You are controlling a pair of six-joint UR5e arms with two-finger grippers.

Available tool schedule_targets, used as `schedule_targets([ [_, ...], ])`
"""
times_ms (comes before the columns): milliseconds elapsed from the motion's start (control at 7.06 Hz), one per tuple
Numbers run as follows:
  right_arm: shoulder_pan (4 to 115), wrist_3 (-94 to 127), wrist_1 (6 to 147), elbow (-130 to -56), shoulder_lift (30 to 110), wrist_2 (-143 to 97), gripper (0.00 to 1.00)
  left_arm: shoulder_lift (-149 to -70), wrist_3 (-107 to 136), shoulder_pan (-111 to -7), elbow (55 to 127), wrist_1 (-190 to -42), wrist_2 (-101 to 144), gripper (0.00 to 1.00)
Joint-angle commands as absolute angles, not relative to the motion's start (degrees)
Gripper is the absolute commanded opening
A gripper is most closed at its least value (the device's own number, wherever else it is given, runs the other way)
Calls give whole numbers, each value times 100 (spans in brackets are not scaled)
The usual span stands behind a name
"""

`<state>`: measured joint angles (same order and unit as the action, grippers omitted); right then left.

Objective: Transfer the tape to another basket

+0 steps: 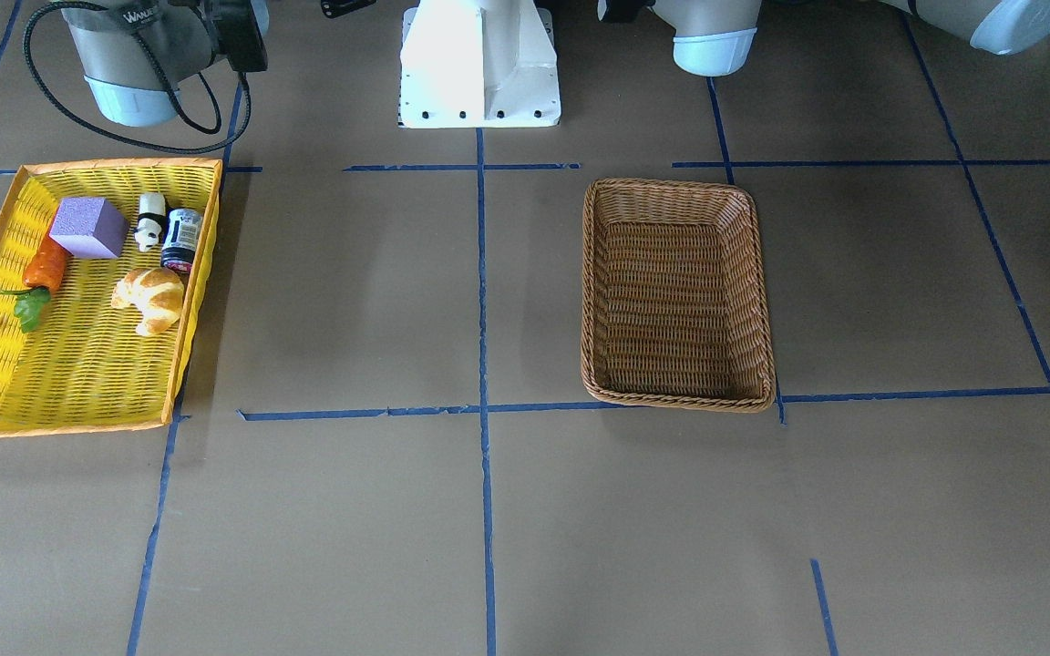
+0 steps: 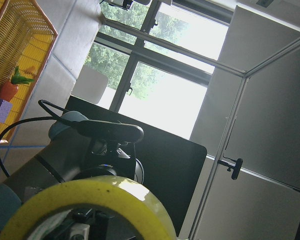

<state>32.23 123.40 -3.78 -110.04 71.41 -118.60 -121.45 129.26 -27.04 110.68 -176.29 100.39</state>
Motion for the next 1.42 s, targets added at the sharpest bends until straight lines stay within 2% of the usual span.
schedule_targets([
  [0, 3182, 12340, -378, -10978, 7128, -11821, 1, -12155, 12929, -2690, 11083, -17622, 10028, 85],
  [142, 3173, 12340, -378, -10969, 7119, -11821, 4, -12147, 12929, -2689, 11092, -17631, 10028, 67],
  [283, 3173, 12314, -378, -10969, 7093, -11795, 99, -12138, 12929, -2689, 11109, -17631, 10028, 41],
  [425, 3164, 12296, -387, -10969, 7093, -11760, 100, -12094, 12929, -2689, 11118, -17622, 10028, 2],
  [850, 3199, 12305, -413, -10960, 7136, -11733, 100, -12050, 12911, -2716, 11162, -17622, 10037, 0],
  [1276, 3252, 12322, -747, -10960, 7382, -11716, 100, -11804, 12894, -2742, 11540, -17631, 10046, 0],
])
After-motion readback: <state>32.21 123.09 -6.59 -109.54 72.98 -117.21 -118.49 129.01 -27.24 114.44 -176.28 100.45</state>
